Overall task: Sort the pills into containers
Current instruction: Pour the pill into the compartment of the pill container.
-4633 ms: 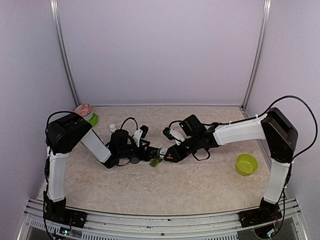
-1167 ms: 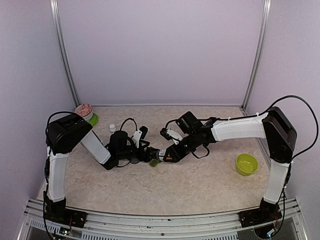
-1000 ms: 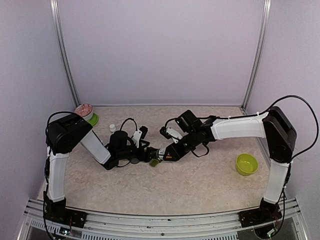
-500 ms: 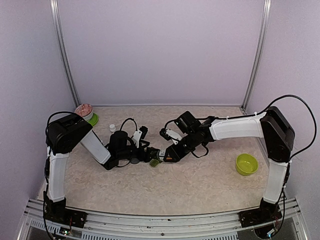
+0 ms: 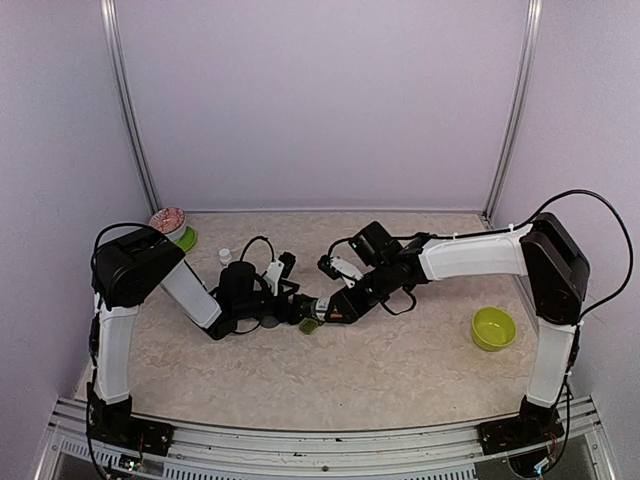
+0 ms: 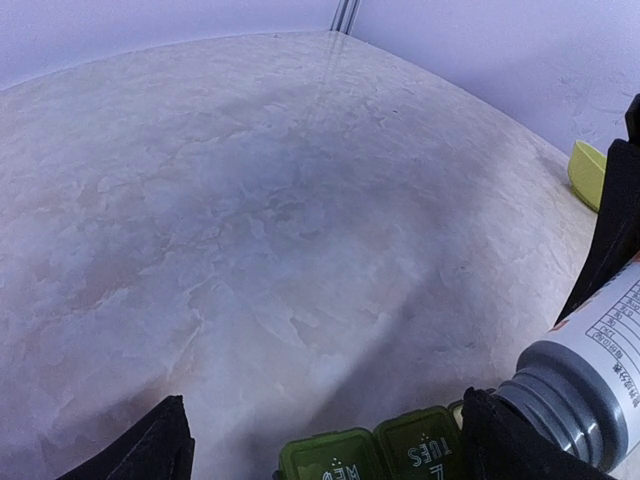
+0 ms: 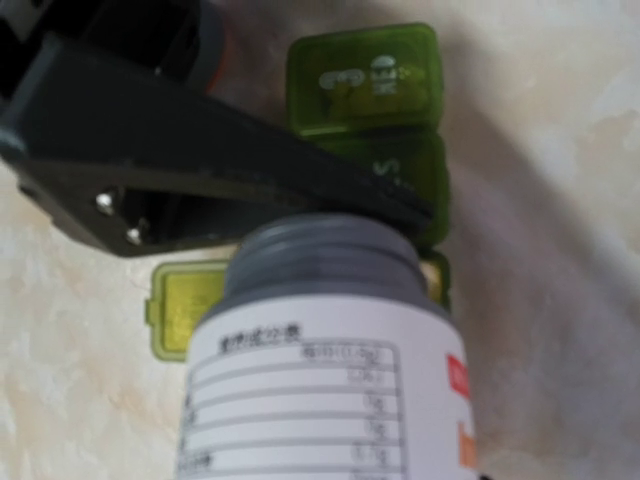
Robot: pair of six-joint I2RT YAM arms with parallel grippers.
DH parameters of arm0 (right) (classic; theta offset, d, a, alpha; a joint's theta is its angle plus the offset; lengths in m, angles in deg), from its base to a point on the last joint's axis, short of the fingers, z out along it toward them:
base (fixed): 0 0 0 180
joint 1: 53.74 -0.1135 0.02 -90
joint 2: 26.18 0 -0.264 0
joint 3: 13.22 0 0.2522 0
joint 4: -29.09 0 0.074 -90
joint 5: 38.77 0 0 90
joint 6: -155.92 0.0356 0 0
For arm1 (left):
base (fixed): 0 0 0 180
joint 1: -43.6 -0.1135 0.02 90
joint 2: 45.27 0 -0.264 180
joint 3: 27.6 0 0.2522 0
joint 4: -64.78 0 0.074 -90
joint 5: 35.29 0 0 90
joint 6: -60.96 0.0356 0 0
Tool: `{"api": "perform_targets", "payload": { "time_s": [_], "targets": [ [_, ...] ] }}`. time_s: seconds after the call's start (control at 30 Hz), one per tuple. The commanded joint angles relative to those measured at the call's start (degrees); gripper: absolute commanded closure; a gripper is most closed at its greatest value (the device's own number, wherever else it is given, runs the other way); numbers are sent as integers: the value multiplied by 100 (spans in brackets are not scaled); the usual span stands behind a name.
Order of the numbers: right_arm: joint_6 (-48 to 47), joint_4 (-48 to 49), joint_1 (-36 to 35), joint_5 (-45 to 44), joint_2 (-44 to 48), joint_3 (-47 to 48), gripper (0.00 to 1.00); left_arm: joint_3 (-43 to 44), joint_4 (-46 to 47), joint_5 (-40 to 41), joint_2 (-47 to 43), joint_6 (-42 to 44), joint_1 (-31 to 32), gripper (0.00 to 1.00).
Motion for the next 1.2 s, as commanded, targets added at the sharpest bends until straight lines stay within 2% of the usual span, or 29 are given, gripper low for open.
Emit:
{"api": "perform_targets", "payload": {
  "time_s": [0.0, 0.53, 1.0, 1.17],
  "targets": [
    [8, 267, -48, 118, 136, -89, 78, -124, -282, -42, 40, -67, -5, 10],
    [18, 363, -54, -14, 388, -305, 78, -120, -272, -50, 39, -68, -18, 10],
    [2, 778, -44, 18, 740, -653, 78, -129, -269, -48, 34, -76, -39, 10],
    [-8, 1264, -15, 72, 1014, -1101, 78, -134, -280, -32, 13, -94, -59, 9]
  ]
}}
